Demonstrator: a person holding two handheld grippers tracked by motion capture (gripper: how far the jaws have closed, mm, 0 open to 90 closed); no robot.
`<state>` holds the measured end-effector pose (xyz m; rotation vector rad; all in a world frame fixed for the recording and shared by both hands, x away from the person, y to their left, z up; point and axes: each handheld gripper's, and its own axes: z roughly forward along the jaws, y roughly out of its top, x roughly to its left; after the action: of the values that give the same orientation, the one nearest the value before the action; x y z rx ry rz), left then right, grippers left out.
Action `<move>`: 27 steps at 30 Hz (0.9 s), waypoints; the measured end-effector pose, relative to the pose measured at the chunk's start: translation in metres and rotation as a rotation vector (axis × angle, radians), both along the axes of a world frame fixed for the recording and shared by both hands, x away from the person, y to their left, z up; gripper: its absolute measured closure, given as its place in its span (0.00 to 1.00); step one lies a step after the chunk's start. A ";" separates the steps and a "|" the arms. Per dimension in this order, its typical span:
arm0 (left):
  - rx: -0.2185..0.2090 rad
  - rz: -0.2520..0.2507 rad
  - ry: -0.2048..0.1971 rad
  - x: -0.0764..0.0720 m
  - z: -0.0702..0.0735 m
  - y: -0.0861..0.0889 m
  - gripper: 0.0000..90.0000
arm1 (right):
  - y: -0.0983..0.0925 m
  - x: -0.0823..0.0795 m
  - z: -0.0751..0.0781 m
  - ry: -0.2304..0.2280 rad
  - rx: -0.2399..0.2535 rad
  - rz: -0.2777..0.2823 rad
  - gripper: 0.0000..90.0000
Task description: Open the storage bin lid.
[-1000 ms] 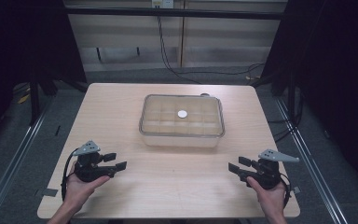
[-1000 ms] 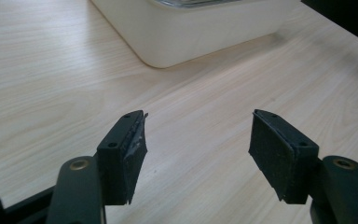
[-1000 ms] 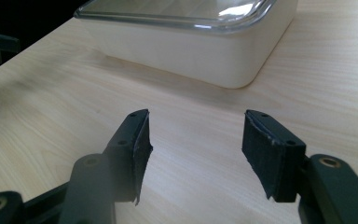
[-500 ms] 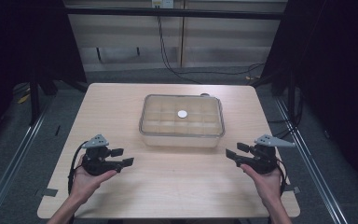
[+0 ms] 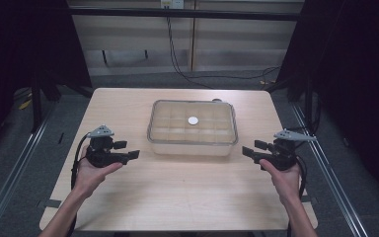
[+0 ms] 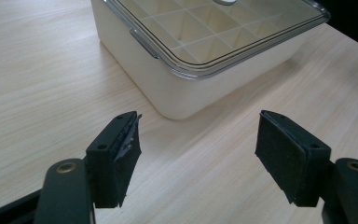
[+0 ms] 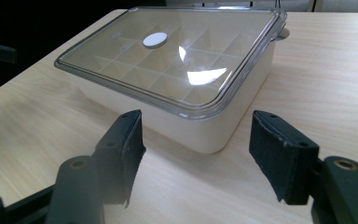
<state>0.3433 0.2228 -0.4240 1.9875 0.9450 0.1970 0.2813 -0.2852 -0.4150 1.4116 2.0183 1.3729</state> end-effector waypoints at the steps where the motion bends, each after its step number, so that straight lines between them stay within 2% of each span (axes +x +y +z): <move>1: -0.004 -0.001 0.004 0.002 0.001 0.000 0.33 | 0.000 0.002 0.001 -0.001 -0.002 0.001 0.37; 5: -0.005 0.005 -0.003 0.009 0.002 -0.004 0.33 | -0.001 0.011 0.004 0.006 -0.018 0.020 0.34; 8: 0.006 0.013 -0.009 0.013 0.003 -0.007 0.33 | -0.001 0.018 0.004 0.012 -0.003 0.030 0.35; 9: 0.009 0.014 -0.011 0.015 0.004 -0.008 0.33 | -0.001 0.021 0.004 0.013 -0.015 0.018 0.39; 10: 0.008 0.019 -0.013 0.017 0.004 -0.009 0.33 | -0.001 0.023 0.004 0.018 -0.046 -0.006 0.39; 11: 0.006 0.022 -0.009 0.019 0.005 -0.009 0.33 | -0.001 0.023 0.004 0.018 -0.046 -0.006 0.39; 12: 0.009 0.021 -0.008 0.023 0.006 -0.010 0.33 | -0.001 0.027 0.004 0.016 -0.067 -0.009 0.36; 13: 0.002 0.026 -0.005 0.026 0.006 -0.010 0.33 | -0.002 0.031 0.002 0.030 -0.054 0.001 0.38; 16: -0.009 0.030 -0.002 0.033 0.007 -0.011 0.34 | -0.003 0.039 -0.001 0.033 -0.046 -0.004 0.39; 21: -0.002 0.035 0.001 0.043 0.007 -0.013 0.34 | -0.004 0.058 -0.003 0.083 -0.011 0.008 0.35; 23: -0.001 0.036 0.000 0.048 0.008 -0.014 0.34 | -0.003 0.062 -0.003 0.086 -0.013 0.009 0.34; 25: 0.000 0.030 0.003 0.051 0.009 -0.015 0.33 | 0.003 0.072 -0.001 0.099 -0.008 0.033 0.31; 26: 0.005 0.029 0.006 0.053 0.010 -0.017 0.33 | 0.003 0.072 -0.001 0.099 -0.008 0.033 0.31; 27: 0.010 0.027 0.005 0.054 0.011 -0.018 0.32 | 0.008 0.078 0.001 0.102 -0.022 0.053 0.29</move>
<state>0.3977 0.2048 -0.4132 1.9859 0.9768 0.2124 0.3596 -0.2771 -0.4142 1.4560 2.1429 1.3212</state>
